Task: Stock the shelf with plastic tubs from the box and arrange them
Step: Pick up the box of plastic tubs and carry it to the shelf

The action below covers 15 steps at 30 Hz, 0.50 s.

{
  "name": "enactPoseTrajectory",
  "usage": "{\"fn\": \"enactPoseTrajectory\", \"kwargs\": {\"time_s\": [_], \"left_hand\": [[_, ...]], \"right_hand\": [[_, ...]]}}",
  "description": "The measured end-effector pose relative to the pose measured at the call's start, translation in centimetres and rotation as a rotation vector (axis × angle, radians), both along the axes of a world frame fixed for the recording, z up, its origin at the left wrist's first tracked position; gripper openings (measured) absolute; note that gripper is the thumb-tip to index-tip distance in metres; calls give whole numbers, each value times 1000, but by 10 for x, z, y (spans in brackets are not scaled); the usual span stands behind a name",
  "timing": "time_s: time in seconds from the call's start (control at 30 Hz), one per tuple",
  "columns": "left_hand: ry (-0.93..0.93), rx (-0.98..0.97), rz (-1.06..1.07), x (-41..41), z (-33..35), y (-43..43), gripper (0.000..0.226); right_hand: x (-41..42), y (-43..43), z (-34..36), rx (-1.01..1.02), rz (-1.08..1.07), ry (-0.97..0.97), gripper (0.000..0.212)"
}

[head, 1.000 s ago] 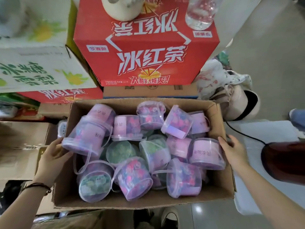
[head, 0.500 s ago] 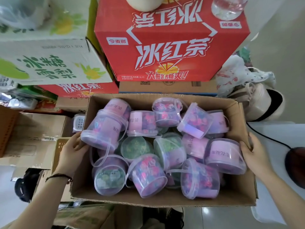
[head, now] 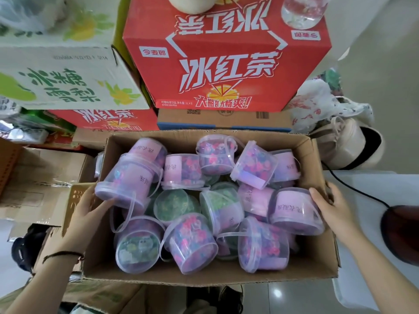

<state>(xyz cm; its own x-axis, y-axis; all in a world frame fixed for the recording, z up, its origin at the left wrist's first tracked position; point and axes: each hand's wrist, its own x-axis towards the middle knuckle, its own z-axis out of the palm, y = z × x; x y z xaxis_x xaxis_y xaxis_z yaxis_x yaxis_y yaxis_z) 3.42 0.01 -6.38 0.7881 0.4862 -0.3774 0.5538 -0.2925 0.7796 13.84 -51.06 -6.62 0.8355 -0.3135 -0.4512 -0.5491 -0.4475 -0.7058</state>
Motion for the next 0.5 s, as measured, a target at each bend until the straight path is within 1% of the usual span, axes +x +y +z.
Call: {"fn": "enactPoseTrajectory", "kwargs": {"time_s": [0.07,0.1,0.2,0.23,0.3,0.33,0.37,0.43,0.47,0.5], "left_hand": [[25,-8,0,-2,1,4,45],[45,-23,7,-3,2,7,52],[147,-9,42,-1,2,10,89],[172,14,53,1,1,9,97],[199,51,55,5,-3,8,103],[215,62,42,4,-4,8,101],[229,48,24,1,-4,10,93],[255,-65,-1,-8,-4,19,65],[261,-117,-6,-13,-4,24,58],[257,-136,6,-16,-5,26,57]], "right_hand": [[0,-2,-4,7,-38,21,59],[0,-3,-6,14,-61,29,59],[1,-4,-11,61,-124,30,57],[2,-4,-13,68,-136,26,58],[4,-3,-14,51,-155,14,59],[4,-4,-15,34,-157,1,57],[4,-5,-15,18,-150,-15,55],[1,-9,-12,-6,-102,-48,50],[-2,-11,-11,-15,-57,-59,47],[-5,-12,-10,-26,-10,-70,43]]}}
